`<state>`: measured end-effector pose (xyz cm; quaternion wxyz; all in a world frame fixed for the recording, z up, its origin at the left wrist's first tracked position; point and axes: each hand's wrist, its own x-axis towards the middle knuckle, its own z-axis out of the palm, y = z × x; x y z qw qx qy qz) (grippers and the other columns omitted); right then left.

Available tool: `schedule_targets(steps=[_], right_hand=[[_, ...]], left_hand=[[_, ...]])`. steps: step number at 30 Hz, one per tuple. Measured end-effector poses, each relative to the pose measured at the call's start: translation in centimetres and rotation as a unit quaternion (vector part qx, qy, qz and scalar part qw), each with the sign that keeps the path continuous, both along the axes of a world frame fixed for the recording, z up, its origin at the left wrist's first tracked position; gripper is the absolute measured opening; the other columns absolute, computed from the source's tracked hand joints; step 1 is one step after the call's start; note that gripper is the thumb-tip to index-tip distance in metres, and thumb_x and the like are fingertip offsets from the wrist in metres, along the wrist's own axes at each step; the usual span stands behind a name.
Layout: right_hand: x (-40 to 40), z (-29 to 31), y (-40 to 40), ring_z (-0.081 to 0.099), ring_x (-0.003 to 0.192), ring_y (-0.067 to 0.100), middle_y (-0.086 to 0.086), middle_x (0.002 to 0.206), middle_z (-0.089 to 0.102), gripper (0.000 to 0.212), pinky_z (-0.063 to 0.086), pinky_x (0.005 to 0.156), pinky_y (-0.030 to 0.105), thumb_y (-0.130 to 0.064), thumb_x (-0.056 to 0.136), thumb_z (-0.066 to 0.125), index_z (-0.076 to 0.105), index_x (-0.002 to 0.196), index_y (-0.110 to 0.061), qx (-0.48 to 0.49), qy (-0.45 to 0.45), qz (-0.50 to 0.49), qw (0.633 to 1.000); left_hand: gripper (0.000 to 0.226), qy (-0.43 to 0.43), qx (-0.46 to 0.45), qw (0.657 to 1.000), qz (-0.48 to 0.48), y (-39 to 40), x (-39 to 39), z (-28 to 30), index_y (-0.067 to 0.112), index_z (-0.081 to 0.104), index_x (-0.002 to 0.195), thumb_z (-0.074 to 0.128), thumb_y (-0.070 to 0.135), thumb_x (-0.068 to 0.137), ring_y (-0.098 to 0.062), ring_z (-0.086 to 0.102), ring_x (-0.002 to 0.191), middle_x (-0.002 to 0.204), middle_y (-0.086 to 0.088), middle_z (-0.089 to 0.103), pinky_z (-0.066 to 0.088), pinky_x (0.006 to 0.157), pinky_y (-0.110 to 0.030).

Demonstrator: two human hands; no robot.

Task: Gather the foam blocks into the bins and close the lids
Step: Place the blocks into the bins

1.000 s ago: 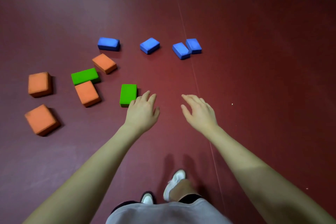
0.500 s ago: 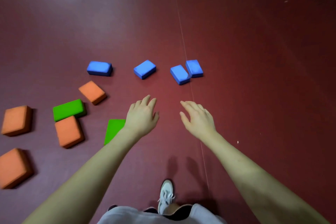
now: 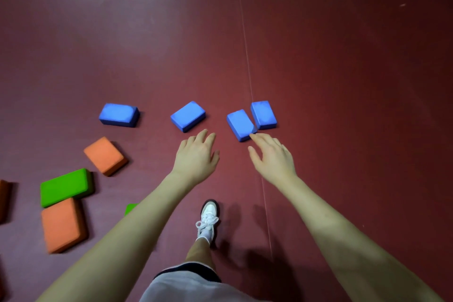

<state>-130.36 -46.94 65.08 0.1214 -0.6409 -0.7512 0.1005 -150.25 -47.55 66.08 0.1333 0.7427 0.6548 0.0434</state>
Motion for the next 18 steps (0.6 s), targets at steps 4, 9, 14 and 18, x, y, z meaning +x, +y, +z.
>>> schedule_targets(steps=[4,9,14,18], right_hand=[[0.5,-0.3,9.4,0.057,0.112,0.03,0.002,0.128,0.06,0.038,0.042,0.089,0.039,-0.027,0.094,0.055,0.059,0.13,-0.014,-0.012,0.0,-0.005,1.0],[2.2,-0.8,19.4,0.06,0.108,0.03,0.004,0.124,0.063,0.037,0.044,0.088,0.037,-0.025,0.092,0.058,0.061,0.127,-0.011,-0.001,0.004,-0.01,1.0],[4.7,-1.3,27.5,0.055,0.114,0.028,0.001,0.133,0.058,0.041,0.041,0.092,0.036,-0.027,0.095,0.054,0.056,0.134,-0.014,-0.021,-0.002,-0.012,1.0],[7.2,-2.2,34.5,0.067,0.089,0.029,0.005,0.111,0.069,0.043,0.053,0.072,0.035,-0.033,0.086,0.047,0.069,0.115,-0.01,0.02,-0.013,0.027,0.999]], left_hand=[[0.051,-0.002,-0.004,1.0,-0.009,9.5,0.4,-0.3,0.015,0.038,0.144,0.044,0.033,0.097,-0.031,0.045,0.125,0.151,-0.007,0.035,0.031,0.1,-0.035],[0.048,0.004,-0.008,1.0,-0.009,20.2,1.7,-0.7,0.016,0.04,0.141,0.043,0.034,0.096,-0.031,0.048,0.121,0.146,-0.007,0.04,0.034,0.097,-0.037],[0.045,-0.014,-0.009,1.0,0.001,28.4,4.1,-1.3,0.012,0.046,0.137,0.046,0.031,0.095,-0.034,0.05,0.12,0.144,-0.008,0.044,0.035,0.099,-0.039],[0.047,-0.02,-0.016,0.999,0.021,34.3,6.8,-2.2,0.008,0.047,0.137,0.044,0.03,0.095,-0.036,0.049,0.122,0.144,-0.013,0.044,0.036,0.099,-0.042]])
